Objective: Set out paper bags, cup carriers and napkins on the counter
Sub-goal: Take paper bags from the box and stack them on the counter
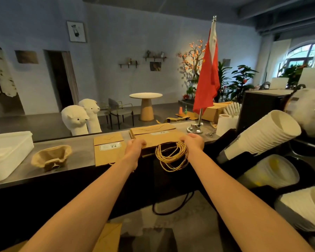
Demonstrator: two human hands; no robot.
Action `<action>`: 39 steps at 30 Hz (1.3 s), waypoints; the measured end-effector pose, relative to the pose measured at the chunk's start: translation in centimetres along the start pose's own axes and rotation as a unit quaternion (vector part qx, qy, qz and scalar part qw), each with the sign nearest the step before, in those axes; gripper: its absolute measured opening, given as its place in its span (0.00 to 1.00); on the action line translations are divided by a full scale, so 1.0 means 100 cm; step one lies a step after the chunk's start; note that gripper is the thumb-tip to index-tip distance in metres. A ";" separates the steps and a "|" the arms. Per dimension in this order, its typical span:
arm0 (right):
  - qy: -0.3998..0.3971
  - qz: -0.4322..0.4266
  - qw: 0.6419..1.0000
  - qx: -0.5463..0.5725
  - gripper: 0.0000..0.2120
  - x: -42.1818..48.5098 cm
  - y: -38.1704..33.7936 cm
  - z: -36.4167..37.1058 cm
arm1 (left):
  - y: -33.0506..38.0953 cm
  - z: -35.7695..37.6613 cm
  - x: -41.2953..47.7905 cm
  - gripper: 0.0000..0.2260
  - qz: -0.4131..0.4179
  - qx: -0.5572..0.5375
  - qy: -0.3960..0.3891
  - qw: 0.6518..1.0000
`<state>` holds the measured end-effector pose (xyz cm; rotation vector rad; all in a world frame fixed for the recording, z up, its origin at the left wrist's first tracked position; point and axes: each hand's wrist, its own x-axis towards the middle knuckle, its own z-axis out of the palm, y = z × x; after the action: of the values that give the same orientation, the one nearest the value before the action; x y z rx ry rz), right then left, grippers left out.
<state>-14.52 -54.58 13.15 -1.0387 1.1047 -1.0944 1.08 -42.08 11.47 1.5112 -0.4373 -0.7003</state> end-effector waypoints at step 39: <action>-0.080 -0.357 0.722 -0.588 0.11 -0.015 0.010 0.010 | -0.006 0.008 -0.019 0.40 0.097 0.206 -0.020 0.974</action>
<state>-13.57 -52.81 12.51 -2.6994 1.2686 -0.7272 -0.93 -41.38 11.19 1.8126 -0.7863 -0.5058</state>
